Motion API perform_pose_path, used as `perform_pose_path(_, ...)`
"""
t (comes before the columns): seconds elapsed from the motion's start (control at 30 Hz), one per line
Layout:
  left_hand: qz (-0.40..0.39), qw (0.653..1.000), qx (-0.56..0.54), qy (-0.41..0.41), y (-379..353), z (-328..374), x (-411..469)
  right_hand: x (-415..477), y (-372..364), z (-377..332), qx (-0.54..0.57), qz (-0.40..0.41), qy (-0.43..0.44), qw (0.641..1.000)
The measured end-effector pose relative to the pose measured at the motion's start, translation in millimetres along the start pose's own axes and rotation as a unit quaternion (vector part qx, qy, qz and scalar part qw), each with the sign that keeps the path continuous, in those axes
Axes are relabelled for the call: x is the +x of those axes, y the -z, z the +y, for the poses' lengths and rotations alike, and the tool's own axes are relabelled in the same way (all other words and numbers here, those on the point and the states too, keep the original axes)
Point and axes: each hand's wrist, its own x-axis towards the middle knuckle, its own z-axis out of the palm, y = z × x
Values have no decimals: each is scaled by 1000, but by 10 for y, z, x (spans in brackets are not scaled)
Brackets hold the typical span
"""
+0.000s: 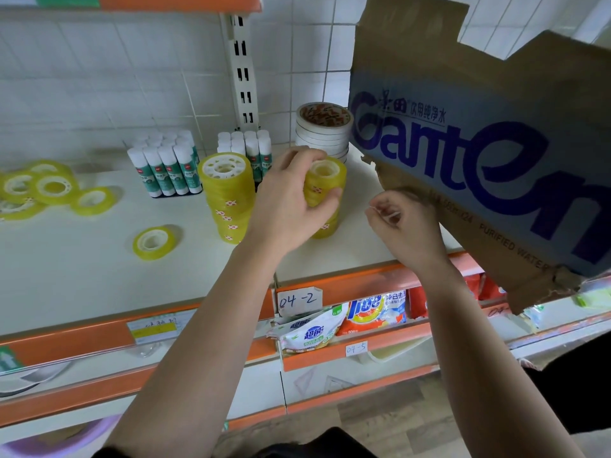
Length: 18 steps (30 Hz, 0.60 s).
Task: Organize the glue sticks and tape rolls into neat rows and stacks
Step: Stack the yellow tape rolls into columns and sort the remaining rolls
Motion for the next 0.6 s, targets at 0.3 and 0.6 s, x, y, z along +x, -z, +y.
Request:
perform_pose_path(0.3, 107, 969, 188, -123, 469, 32, -98, 125, 107, -582, 22, 153, 97, 983)
perform_pose_path(0.6, 147, 949, 280, -19, 1465, -557, -558, 282, -426, -1733, 57, 68, 263, 961)
